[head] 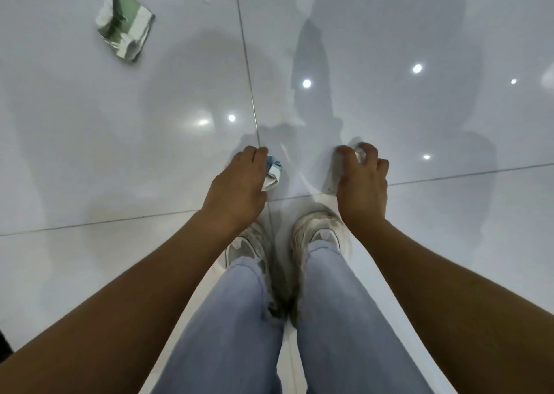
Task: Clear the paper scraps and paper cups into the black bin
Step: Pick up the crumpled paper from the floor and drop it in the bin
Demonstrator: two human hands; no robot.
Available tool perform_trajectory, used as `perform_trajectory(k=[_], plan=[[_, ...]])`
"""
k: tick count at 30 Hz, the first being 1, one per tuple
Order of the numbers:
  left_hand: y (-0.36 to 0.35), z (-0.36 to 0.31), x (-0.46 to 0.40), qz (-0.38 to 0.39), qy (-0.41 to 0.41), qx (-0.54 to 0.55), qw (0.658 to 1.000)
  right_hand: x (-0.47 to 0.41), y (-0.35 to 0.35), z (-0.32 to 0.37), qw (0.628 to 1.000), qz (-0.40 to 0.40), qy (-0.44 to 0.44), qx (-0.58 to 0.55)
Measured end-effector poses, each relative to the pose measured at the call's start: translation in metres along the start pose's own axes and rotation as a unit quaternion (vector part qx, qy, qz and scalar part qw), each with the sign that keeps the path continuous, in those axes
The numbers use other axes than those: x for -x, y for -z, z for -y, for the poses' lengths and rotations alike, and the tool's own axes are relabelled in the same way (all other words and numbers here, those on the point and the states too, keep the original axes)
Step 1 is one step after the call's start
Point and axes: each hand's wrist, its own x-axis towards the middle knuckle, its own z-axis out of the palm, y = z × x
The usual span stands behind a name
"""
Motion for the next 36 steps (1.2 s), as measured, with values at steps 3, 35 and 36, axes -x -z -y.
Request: perform_trajectory(k=[3, 35, 36], plan=[[0.007, -0.007, 0.006, 0.004, 0.005, 0.007, 1.000, 0.001, 0.012, 0.006, 1.000, 0.026, 0.007, 0.004], [0.184, -0.128, 0.439, -0.185, 0.321, 0.214, 0.904, 0.349, 0.318, 0.230, 0.772, 0.143, 0.536, 0.311], [0.173, -0.129, 0.451, -0.202, 0.337, 0.233, 0.889, 0.361, 0.312, 0.230, 0.756, 0.148, 0.550, 0.323]])
